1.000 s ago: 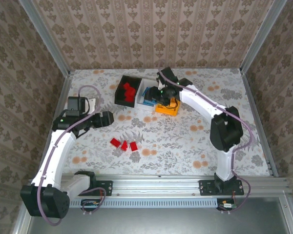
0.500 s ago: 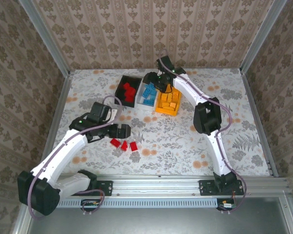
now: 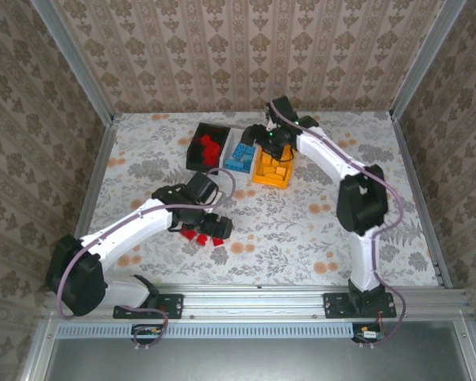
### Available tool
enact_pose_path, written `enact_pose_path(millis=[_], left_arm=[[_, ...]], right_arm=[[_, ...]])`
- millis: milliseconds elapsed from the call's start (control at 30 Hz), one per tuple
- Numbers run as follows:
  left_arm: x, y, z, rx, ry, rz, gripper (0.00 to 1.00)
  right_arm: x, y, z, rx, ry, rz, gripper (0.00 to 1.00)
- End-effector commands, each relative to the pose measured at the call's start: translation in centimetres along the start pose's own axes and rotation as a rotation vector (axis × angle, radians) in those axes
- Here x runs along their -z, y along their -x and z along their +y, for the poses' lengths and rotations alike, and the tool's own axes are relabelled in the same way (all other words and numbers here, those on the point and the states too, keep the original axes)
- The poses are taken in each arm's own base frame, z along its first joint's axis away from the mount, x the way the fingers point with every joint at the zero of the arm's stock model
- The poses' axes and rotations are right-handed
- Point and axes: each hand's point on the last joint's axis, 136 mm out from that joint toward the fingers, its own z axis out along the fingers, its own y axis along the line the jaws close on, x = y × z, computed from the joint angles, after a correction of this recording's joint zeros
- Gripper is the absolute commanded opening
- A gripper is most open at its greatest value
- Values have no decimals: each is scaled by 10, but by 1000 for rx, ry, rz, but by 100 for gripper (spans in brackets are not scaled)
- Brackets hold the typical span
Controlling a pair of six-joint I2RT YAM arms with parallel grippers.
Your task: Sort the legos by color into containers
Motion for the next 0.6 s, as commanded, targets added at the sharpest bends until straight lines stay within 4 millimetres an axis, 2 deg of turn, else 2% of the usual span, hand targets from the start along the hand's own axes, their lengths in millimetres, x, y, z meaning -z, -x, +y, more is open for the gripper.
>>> enact_pose_path(millis=[0, 133, 267, 400, 567], left_arm=[[-9, -1, -13, 52, -22, 7, 88], [-22, -9, -9, 84, 10, 45, 85], [-36, -11, -4, 90, 36, 74, 84], [-49, -14, 5, 87, 92, 115, 84], [-59, -16, 13, 80, 136, 153, 82]], right_arm=[[31, -18, 3, 58, 43, -50, 81], [38, -51, -22, 68, 15, -15, 79], [40, -76, -37, 43, 22, 13, 78], [41, -92, -44, 34, 29, 35, 78], [45, -102, -52, 39, 25, 43, 76]])
